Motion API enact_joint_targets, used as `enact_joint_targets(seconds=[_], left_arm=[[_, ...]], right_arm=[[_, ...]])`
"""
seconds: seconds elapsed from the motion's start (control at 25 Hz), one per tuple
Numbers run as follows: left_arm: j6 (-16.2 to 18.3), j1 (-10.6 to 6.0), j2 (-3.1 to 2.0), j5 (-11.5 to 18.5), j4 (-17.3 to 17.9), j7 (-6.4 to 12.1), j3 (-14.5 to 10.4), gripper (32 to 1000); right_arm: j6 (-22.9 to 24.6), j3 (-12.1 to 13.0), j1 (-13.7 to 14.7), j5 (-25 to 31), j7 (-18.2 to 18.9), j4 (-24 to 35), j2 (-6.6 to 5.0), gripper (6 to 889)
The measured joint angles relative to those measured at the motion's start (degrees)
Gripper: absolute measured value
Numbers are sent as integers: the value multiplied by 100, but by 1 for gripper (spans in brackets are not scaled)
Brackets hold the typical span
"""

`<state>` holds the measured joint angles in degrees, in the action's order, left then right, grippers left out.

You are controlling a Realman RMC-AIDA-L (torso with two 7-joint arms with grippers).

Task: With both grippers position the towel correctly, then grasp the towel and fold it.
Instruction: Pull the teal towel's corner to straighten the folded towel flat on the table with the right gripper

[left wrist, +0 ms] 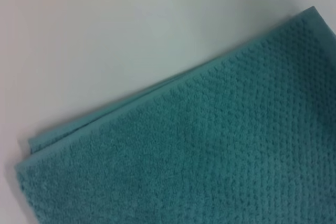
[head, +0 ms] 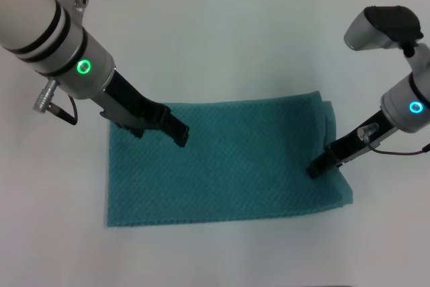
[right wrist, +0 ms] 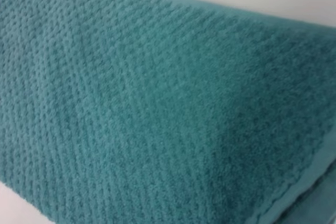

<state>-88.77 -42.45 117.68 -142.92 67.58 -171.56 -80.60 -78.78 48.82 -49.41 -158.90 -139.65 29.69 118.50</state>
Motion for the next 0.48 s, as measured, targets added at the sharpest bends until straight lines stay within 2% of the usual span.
enact_joint_targets(seconds=[0.48], left_arm=[[0,8,-7,-2,-10,0,1,869]], right_arm=[[-218,35,158,-58,-235,426,-10,719]])
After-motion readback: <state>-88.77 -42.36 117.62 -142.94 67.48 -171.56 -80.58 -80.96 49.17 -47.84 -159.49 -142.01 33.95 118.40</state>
